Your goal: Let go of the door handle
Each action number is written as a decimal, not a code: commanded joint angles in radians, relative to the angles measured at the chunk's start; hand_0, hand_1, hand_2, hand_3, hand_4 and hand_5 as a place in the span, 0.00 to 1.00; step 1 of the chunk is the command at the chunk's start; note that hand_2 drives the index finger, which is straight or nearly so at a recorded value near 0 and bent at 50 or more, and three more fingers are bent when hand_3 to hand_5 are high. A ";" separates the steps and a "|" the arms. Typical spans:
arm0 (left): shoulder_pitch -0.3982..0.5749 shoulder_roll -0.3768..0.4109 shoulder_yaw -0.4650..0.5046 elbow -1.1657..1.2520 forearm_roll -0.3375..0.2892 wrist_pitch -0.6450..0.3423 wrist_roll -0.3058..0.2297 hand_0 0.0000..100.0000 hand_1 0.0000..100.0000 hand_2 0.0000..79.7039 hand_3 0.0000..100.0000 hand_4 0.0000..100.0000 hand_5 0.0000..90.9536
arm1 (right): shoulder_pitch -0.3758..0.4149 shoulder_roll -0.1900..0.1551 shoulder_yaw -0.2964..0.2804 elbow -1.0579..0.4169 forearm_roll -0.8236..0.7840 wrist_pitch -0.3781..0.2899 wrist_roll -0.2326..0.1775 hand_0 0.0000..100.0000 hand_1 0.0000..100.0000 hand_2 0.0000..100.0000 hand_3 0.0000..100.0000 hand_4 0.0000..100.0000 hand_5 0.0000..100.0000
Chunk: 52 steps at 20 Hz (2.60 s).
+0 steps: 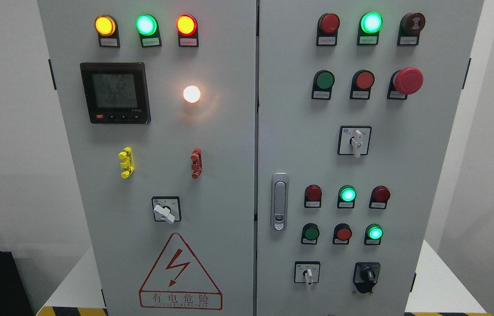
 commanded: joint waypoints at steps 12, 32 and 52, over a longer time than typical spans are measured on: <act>0.000 0.000 -0.012 -0.015 0.000 0.000 0.000 0.12 0.39 0.00 0.00 0.00 0.00 | -0.114 -0.009 0.018 -0.033 0.404 -0.120 -0.140 0.35 0.16 0.00 0.38 0.36 0.32; 0.000 0.000 -0.012 -0.015 0.000 0.000 0.000 0.12 0.39 0.00 0.00 0.00 0.00 | -0.432 0.026 0.268 0.168 1.467 0.105 -0.522 0.35 0.42 0.00 1.00 0.94 0.98; 0.000 0.000 -0.012 -0.015 0.000 0.000 0.000 0.12 0.39 0.00 0.00 0.00 0.00 | -0.489 0.027 0.311 0.259 1.534 0.245 -0.419 0.35 0.38 0.00 1.00 0.94 0.98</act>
